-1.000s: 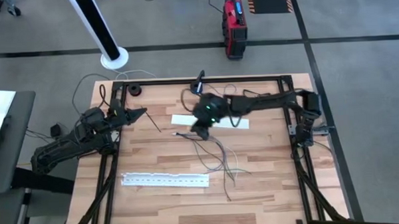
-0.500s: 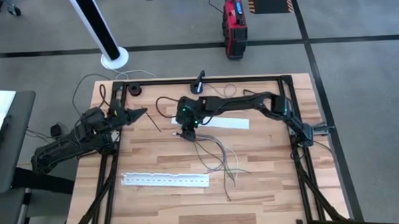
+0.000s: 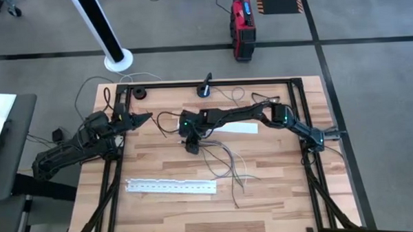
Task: Ziptie cables
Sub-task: Wrap the colored cables with the black zip tie
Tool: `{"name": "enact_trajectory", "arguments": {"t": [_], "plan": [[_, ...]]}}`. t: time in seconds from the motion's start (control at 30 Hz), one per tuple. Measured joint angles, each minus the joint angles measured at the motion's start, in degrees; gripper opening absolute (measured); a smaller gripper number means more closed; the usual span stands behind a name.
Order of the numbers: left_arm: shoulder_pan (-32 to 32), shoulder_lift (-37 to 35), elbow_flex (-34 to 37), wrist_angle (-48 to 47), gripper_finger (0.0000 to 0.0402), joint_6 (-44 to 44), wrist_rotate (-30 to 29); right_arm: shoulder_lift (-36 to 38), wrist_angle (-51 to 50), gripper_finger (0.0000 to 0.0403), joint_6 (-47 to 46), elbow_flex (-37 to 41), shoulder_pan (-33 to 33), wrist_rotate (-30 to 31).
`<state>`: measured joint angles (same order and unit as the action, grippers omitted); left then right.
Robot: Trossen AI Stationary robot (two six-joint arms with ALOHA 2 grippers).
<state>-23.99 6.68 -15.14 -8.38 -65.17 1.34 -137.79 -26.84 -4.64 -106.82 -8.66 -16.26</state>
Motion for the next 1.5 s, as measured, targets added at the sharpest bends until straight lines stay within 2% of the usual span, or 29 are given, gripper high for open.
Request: {"name": "enact_trajectory", "arguments": {"t": [0.1, 0.23, 0.3, 0.5, 0.63, 0.8, 0.87, 1.03, 1.13, 1.5], "plan": [[0.00, 0.00, 0.00, 0.03, 0.0000, 0.00, 0.09, -0.11, -0.64, 0.0141, -3.68, -0.12, 0.05, 3.92], [0.00, 0.00, 0.00, 0.01, 0.0000, 0.16, 0.35, -0.13, -2.71, 0.0030, -6.26, -0.17, 0.01, 8.04], [-0.01, 0.00, 0.00, -0.08, 0.0000, 0.17, 0.52, -0.13, -4.15, 0.0012, -7.86, -0.21, -0.12, 8.16], [-0.01, 0.00, 0.00, -1.93, 0.0000, 0.61, 0.96, 2.14, -7.11, 0.0002, -9.30, 0.19, 1.04, 12.06], [0.00, 0.02, 0.03, -9.01, 0.0000, 0.91, 0.94, 7.78, -11.96, 0.0001, -7.80, 0.57, 2.56, 19.27], [0.04, 1.26, 3.55, -9.75, 0.0000, 1.21, -0.09, 14.83, -17.93, 0.0000, -4.04, 0.11, 3.47, 21.42], [0.37, 2.48, 5.93, -7.14, 0.0000, 0.39, 0.04, 15.81, -19.69, 0.0000, -3.83, 0.41, 3.95, 21.69], [1.12, 6.17, 11.28, 8.25, 0.0000, -2.00, -0.10, 16.93, -19.11, 0.0000, -2.68, 0.17, 4.56, 23.00], [2.36, 9.12, 11.76, 10.25, 0.0000, -2.26, 1.05, 16.45, -16.81, 0.0000, -1.31, 1.56, 4.98, 22.86], [6.07, 21.93, 11.69, 22.90, 0.0000, -0.82, -1.68, 16.52, -5.20, 0.0000, -1.07, 5.87, 6.00, 19.18]]}}
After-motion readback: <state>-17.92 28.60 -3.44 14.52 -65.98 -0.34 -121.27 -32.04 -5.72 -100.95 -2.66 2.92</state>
